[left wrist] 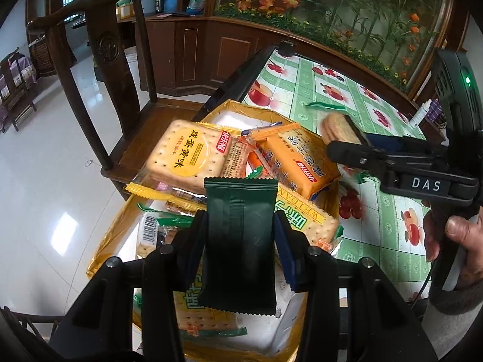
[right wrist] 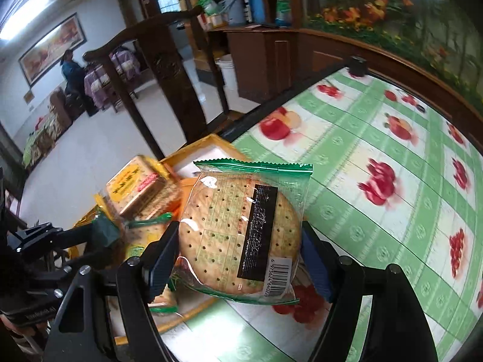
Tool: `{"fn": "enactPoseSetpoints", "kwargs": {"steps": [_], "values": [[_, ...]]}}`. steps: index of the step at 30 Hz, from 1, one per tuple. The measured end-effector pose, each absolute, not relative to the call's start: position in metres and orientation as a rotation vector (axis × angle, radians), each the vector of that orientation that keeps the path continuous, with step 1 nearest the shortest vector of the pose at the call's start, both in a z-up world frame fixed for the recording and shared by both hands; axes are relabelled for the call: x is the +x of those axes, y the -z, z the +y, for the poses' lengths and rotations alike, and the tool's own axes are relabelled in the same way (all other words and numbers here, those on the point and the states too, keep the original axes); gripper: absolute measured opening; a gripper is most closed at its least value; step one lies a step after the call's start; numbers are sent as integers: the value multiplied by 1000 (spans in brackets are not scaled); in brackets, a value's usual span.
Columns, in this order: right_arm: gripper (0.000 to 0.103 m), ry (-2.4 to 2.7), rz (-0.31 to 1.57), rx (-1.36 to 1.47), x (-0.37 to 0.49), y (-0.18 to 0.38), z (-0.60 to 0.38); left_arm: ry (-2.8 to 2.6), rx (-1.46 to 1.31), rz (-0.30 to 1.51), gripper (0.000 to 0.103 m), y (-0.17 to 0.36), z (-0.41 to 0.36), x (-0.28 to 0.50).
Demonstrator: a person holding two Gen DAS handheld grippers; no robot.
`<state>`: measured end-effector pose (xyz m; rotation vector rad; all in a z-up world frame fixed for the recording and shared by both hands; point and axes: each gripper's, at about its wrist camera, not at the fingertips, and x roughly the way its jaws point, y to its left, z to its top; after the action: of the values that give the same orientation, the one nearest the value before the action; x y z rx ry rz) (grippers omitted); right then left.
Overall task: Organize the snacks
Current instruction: 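Lower both packs into the white tray and open both grippers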
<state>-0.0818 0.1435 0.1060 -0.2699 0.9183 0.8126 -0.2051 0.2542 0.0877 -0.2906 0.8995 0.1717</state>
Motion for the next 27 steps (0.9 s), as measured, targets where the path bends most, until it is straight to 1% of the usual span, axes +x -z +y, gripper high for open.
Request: {"fn": "enactPoseSetpoints", "kwargs": {"steps": [13, 27], "values": [[76, -885, 957, -370, -91, -89, 196, -158, -263, 907, 46, -82, 254, -205], [76, -887, 968, -400, -96, -84, 203, -184, -243, 897, 46, -81, 251, -204]]}}
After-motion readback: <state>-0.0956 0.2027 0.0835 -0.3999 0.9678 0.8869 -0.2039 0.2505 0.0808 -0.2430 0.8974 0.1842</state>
